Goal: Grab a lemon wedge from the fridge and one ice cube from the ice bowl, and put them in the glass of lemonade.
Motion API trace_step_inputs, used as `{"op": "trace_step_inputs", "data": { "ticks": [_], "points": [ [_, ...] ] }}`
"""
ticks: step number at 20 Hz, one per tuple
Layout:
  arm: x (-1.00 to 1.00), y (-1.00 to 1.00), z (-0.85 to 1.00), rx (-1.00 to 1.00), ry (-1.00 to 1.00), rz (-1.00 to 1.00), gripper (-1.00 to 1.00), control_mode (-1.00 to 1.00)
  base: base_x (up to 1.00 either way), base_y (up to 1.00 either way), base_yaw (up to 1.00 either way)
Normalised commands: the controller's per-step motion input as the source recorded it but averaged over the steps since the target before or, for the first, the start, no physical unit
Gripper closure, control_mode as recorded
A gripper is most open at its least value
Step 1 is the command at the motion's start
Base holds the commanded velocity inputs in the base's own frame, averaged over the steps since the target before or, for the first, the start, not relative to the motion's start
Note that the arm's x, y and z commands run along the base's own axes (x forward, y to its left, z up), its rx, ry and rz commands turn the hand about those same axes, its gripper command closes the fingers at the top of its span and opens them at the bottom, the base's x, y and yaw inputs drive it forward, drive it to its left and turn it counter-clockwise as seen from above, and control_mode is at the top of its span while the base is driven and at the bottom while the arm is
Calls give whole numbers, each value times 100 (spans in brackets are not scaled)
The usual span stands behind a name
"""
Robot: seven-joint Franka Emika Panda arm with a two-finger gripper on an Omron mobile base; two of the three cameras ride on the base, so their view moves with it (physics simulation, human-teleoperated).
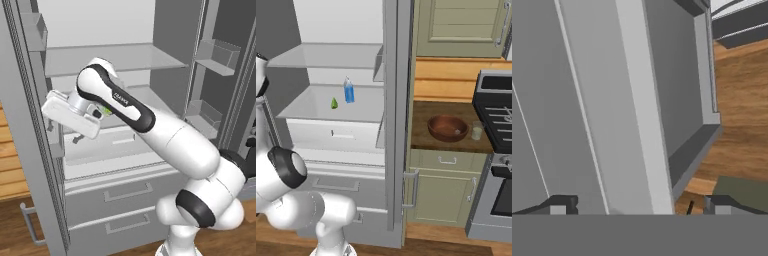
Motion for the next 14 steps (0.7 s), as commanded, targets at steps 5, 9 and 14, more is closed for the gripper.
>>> {"op": "trace_step_inputs", "data": {
  "ticks": [5,9,14],
  "points": [
    [-44,-92,56,7,-2,0,-100,-100,0,0,0],
    [-29,-95,40,3,-1,0,-100,-100,0,0,0],
    [-39,-100,0,-19,-12,0,-100,-100,0,0,0]
  ]
}}
